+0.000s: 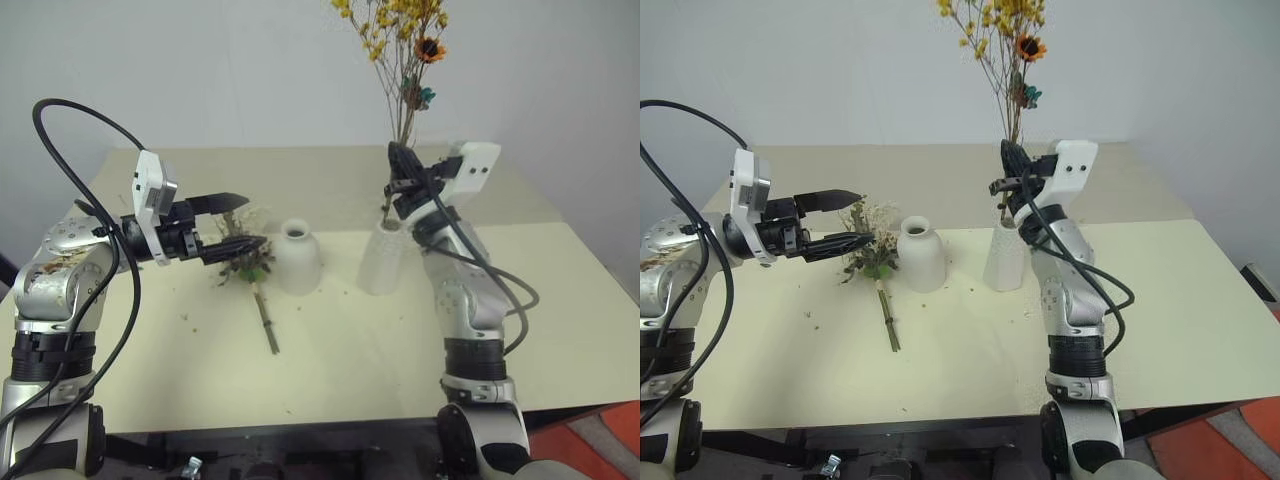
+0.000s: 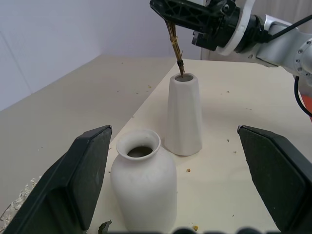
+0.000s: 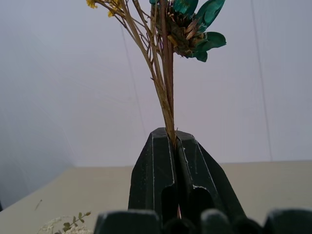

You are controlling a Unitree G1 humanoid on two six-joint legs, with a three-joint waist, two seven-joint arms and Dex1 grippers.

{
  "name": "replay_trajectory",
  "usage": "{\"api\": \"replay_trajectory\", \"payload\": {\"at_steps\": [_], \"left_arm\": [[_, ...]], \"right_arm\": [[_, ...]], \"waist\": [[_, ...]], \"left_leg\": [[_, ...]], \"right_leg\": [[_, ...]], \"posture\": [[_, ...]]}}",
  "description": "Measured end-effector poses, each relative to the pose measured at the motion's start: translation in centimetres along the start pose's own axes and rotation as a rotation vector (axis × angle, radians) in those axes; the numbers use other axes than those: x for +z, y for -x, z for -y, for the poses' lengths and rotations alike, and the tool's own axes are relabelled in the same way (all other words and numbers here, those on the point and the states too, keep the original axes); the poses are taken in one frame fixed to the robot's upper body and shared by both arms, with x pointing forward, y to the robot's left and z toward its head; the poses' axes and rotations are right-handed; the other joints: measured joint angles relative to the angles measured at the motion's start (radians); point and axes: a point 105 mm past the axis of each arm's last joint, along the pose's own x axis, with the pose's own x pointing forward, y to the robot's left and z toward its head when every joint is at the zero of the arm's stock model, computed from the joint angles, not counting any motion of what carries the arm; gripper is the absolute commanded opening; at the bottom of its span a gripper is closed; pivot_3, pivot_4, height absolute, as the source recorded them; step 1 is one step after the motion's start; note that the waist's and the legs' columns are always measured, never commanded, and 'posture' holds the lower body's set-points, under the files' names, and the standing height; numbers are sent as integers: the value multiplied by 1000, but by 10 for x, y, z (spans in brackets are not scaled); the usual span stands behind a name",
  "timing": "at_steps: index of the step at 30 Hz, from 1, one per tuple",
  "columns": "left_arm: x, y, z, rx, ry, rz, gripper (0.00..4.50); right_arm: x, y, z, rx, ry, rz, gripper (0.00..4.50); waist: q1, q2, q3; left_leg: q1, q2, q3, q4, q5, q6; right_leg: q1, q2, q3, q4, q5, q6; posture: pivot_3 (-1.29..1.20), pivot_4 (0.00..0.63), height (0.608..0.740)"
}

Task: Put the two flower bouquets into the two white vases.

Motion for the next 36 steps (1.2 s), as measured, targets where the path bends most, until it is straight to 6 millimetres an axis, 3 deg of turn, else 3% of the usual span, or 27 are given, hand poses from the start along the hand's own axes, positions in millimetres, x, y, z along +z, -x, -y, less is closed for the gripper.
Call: {"api": "replay_trajectory", "payload": {"at_steps": [25,36], "left_arm": [[-2,-1,1,-7,2,-7,4500],[-2,-2,2,-16,3,-10,4500]], "right_arm": [[-4,5,10,-62,20,35,16],[-26,14,22,-105,37,-3,16]], "waist": [[-1,0,0],[-1,0,0]], "left_leg": [[0,0,0,0,0,0],[0,0,0,0,0,0]], "right_leg": [[0,0,0,0,0,0],[0,0,0,0,0,0]], "posture": [[0,150,740],[0,150,740]]}}
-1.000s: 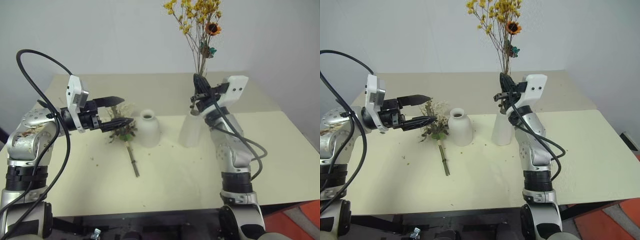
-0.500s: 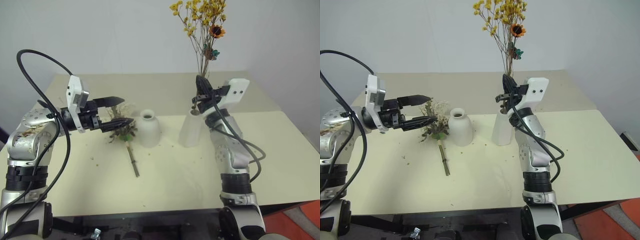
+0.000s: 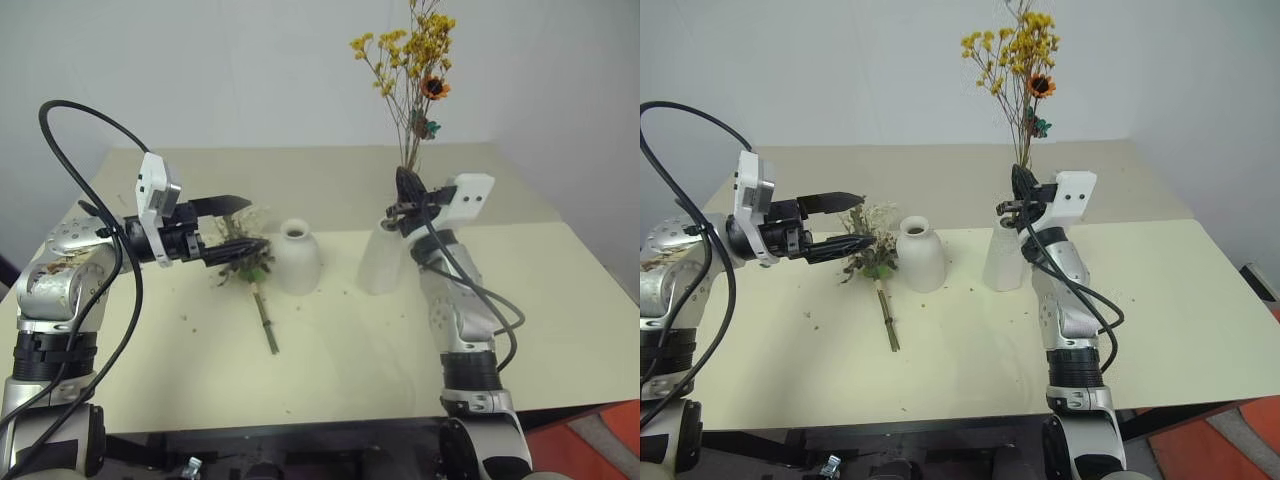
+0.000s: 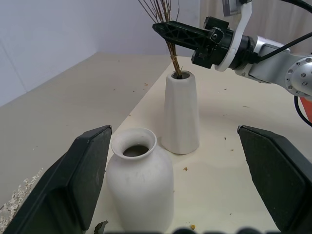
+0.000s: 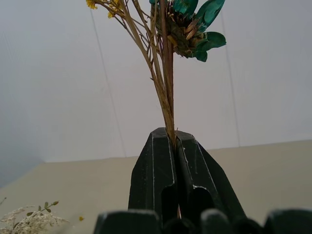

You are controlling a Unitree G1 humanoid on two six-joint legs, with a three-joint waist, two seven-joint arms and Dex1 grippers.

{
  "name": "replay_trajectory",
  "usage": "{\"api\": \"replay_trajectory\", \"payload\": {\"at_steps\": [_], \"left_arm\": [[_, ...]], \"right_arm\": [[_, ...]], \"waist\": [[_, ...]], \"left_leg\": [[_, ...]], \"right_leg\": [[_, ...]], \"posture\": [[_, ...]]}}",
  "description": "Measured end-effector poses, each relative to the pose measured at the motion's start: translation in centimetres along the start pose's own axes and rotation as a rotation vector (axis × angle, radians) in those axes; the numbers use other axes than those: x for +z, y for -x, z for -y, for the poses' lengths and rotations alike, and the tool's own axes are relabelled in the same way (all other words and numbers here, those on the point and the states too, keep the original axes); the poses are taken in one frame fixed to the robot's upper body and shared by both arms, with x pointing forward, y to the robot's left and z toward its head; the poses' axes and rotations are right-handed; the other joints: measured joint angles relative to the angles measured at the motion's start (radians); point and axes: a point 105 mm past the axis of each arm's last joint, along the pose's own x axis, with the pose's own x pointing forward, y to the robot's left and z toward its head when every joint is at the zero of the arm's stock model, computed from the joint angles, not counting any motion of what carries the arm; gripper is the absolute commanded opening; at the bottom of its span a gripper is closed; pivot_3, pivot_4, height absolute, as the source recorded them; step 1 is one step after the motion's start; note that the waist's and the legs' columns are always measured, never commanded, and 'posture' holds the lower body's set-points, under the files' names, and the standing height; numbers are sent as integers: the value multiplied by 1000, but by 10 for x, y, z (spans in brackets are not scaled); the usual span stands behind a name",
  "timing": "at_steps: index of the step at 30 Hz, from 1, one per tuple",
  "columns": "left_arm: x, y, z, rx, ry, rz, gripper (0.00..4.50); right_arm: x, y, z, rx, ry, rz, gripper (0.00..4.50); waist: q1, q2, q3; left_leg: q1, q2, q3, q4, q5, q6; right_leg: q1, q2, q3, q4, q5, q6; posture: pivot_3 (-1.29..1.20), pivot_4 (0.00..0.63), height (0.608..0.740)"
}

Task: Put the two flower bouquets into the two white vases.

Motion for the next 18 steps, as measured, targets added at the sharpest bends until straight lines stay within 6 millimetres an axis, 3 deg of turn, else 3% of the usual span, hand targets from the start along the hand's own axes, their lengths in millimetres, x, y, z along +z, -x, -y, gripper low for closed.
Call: {"api": "replay_trajectory", "payload": {"at_steps": [18], "left_arm": [[0,0,0,1,0,-1,4500]], "right_arm": [[-27,19,-5,13,55,-51,16]], "waist": [[0,0,0]], "left_leg": [[0,0,0,0,0,0]], "right_leg": [[0,0,0,0,0,0]], "posture": [[0,150,740]]}}
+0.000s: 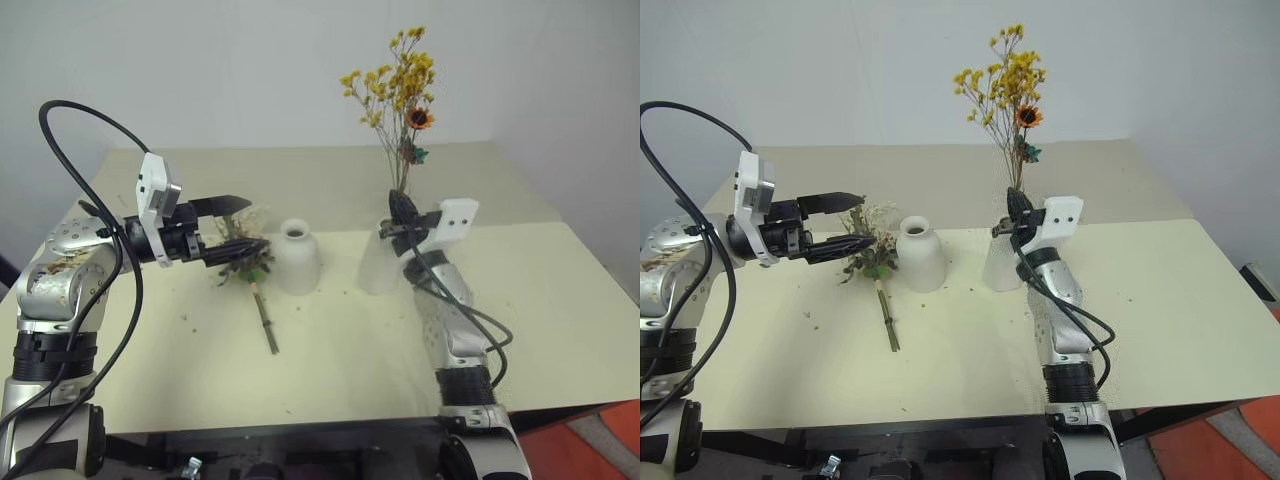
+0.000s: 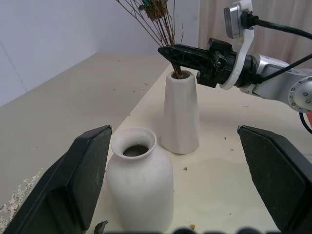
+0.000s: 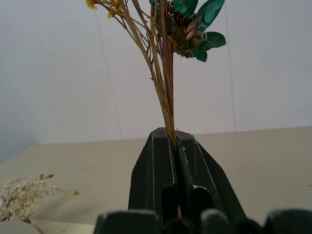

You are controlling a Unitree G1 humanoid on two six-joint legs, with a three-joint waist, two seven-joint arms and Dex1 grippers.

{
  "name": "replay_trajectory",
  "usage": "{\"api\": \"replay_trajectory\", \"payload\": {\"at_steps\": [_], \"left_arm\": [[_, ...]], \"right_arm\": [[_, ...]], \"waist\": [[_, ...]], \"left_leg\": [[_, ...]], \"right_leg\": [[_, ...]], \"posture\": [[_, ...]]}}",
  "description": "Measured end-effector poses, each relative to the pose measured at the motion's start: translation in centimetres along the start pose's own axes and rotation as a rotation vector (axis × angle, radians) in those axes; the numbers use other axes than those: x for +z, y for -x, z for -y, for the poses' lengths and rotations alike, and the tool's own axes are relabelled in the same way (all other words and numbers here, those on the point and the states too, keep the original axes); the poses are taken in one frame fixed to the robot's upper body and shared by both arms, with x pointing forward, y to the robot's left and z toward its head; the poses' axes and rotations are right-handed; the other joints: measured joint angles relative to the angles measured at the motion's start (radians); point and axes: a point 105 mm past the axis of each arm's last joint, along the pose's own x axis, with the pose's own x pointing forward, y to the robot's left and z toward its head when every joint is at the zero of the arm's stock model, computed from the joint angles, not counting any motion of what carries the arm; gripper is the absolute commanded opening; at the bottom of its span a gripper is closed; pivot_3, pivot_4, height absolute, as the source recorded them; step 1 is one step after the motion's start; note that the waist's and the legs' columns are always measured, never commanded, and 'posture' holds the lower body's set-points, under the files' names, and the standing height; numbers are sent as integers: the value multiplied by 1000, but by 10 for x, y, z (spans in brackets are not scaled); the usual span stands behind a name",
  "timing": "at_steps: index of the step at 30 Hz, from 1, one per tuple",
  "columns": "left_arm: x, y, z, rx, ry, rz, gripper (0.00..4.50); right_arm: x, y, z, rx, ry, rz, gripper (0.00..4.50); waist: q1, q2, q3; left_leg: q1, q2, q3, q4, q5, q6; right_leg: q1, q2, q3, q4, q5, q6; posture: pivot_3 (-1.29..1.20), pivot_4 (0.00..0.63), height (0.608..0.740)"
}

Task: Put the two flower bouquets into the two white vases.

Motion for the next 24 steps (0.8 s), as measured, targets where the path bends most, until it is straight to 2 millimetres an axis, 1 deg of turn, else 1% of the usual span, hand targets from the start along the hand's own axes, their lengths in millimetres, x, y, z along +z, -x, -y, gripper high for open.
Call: {"api": "replay_trajectory", "payload": {"at_steps": [1,4,10,12,14,18,21,24], "left_arm": [[0,0,0,0,0,0,4500],[0,0,0,0,0,0,4500],[0,0,0,0,0,-1,4500],[0,0,0,0,0,-3,4500],[-1,-1,0,-2,-1,-5,4500],[-1,0,0,-1,-3,-8,4500],[0,0,0,3,-4,-9,4500],[-1,0,-3,31,-3,-16,4500]], "right_arm": [[-1,1,-1,3,8,1,16],[-2,2,0,4,12,1,804],[-5,4,1,-3,19,-2,2790],[-6,7,3,-16,27,-7,3513],[0,18,7,-33,46,10,4181],[11,36,13,-37,94,15,4181],[18,49,19,-23,148,-27,4181],[24,55,18,77,198,-97,4181]], "waist": [[0,0,0],[0,0,0],[0,0,0],[1,0,0],[2,0,0],[3,0,0],[3,0,0],[0,0,0]], "left_leg": [[0,0,0,0,0,0],[0,0,0,0,0,0],[0,0,0,0,0,0],[0,0,0,0,0,0],[-1,0,0,0,0,0],[-1,-1,0,0,0,0],[0,-1,0,0,0,0],[1,0,0,0,0,0]], "right_leg": [[0,0,0,0,0,0],[0,0,0,0,0,0],[0,0,0,0,0,0],[0,0,0,0,0,0],[0,0,0,0,0,0],[0,-1,0,0,0,0],[0,-1,0,0,-1,2],[1,0,0,0,-1,2]], "posture": [[0,150,740],[0,150,740],[0,150,740],[0,150,740],[0,150,740],[0,150,740],[0,150,740],[0,150,740]]}}
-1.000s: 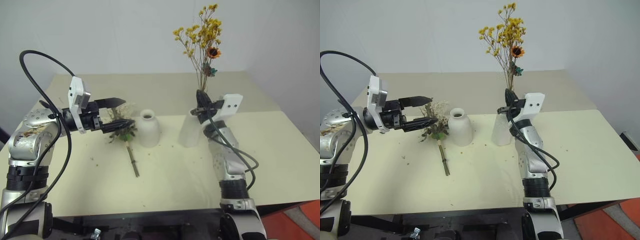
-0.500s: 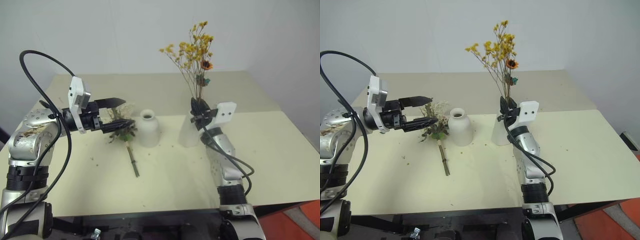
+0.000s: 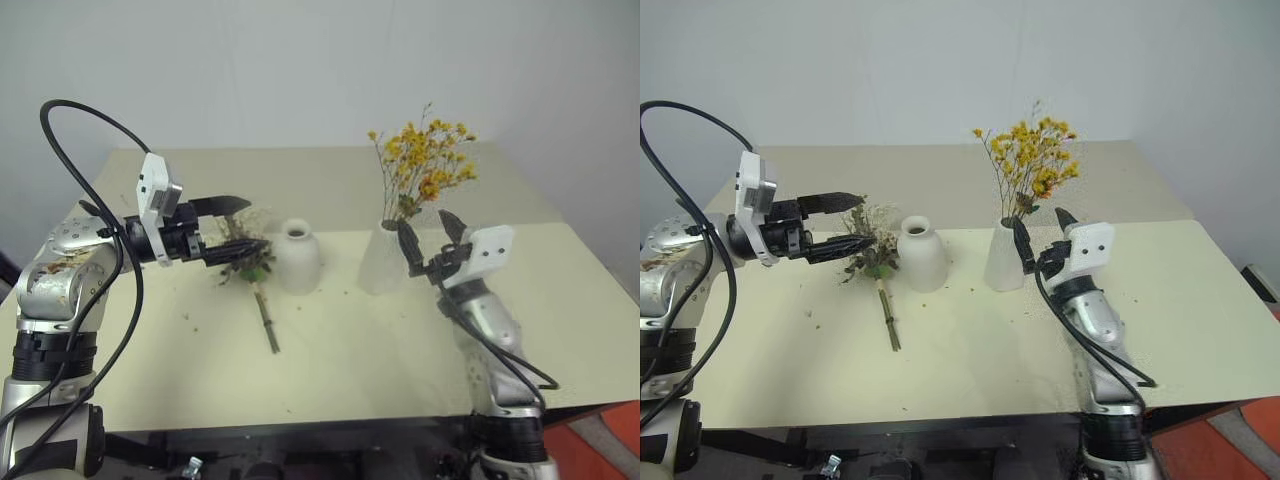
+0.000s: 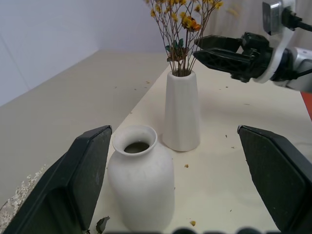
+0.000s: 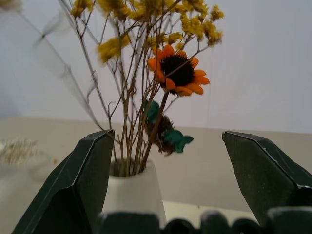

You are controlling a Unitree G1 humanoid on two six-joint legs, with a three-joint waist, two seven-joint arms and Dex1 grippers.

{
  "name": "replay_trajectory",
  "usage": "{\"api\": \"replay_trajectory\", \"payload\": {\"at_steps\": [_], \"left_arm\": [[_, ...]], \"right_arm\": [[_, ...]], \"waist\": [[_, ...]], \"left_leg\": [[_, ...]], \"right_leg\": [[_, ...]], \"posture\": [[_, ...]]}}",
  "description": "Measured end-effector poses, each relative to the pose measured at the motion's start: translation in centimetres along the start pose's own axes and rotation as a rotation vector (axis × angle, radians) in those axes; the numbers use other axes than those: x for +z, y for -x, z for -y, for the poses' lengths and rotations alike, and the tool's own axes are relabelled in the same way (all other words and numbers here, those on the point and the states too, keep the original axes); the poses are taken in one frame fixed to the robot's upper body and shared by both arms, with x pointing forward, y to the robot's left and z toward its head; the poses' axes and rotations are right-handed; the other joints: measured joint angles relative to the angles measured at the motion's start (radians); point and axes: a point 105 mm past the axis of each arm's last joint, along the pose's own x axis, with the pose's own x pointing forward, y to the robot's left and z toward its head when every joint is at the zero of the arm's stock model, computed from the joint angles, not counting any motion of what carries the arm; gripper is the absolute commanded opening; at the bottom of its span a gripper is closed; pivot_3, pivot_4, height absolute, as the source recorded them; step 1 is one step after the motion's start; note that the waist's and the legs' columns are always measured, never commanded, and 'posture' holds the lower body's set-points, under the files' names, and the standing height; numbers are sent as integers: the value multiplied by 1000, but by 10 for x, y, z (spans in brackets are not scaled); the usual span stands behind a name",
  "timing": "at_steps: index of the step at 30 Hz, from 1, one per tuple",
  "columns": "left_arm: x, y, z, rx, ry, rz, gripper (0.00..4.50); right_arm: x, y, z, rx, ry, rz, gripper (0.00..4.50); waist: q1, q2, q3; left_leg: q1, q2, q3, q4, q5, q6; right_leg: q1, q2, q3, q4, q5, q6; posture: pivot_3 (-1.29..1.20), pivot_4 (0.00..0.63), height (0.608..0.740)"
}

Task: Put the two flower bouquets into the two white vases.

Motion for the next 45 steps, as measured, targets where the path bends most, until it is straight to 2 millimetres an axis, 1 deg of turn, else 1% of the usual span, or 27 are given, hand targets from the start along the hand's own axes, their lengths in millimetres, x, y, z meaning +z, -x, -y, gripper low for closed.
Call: {"api": "replay_trajectory", "payload": {"at_steps": [4,8,11,13,15,17,21,23,26,29,32,40,43,45], "left_arm": [[-15,10,-4,70,23,-89,4500],[-33,24,-7,145,82,-201,4500],[-48,39,-10,239,127,-354,4500],[-55,45,-9,291,182,-427,4500],[-63,46,-8,334,253,-490,4500],[-72,41,-6,367,322,-539,4500],[-83,13,1,374,506,-541,4500],[-93,4,4,389,597,-572,4500],[-108,-7,6,436,678,-636,4500],[-121,-16,2,512,711,-709,4500],[-130,-22,-2,564,743,-747,4500],[-131,-46,-11,602,750,-759,4500],[-135,-51,-15,627,772,-754,3878],[-137,-49,-17,645,776,-755,3259]], "right_arm": [[11,6,-7,197,51,-48,4181],[11,17,-18,414,24,-114,4181],[14,31,-28,598,16,-158,4181],[16,36,-31,674,9,-171,4181],[18,38,-35,722,2,-170,4181],[21,38,-38,759,9,-163,4181],[28,35,-46,823,23,-141,4181],[27,35,-49,847,21,-143,4181],[27,35,-49,857,19,-146,4181],[28,34,-50,867,20,-142,4181],[29,33,-52,880,24,-135,4181],[28,33,-57,901,17,-135,4181],[29,33,-58,903,19,-130,4231],[31,34,-60,908,23,-125,4231]], "waist": [[-1,0,0],[3,-1,1],[3,-3,3],[4,-5,5],[4,-7,6],[6,-7,8],[14,-8,8],[16,-8,9],[16,-8,9],[21,-8,9],[25,-8,9],[33,-8,9],[36,-8,8],[34,-8,8]], "left_leg": [[1,1,0,0,0,0],[0,1,0,0,0,0],[-1,1,0,0,0,0],[-1,1,0,0,0,0],[0,1,0,0,0,0],[0,0,0,1,0,0],[-1,0,-1,2,0,0],[-1,0,-1,2,0,0],[-2,0,-1,2,0,0],[-1,-1,-1,2,0,0],[-1,-1,-1,2,0,0],[1,-2,-1,2,1,-1],[3,-3,-1,2,3,-4],[4,-3,-1,2,4,-5]], "right_leg": [[0,2,0,0,0,0],[0,1,0,-1,0,0],[0,0,0,-1,-1,1],[0,0,0,-1,-1,1],[0,0,-1,0,-1,1],[1,0,-1,0,-1,1],[1,1,-1,0,0,2],[1,0,-1,0,0,2],[0,0,-1,0,0,2],[1,0,-1,0,0,2],[1,0,-1,0,0,1],[3,-1,-1,0,1,2],[6,-2,-1,0,2,4],[6,-2,-1,0,3,4]], "posture": [[0,150,740],[0,150,740],[0,150,740],[0,150,740],[0,150,740],[0,150,740],[0,150,740],[0,150,740],[0,150,740],[0,150,740],[0,150,740],[0,150,740],[0,150,740],[0,150,740]]}}
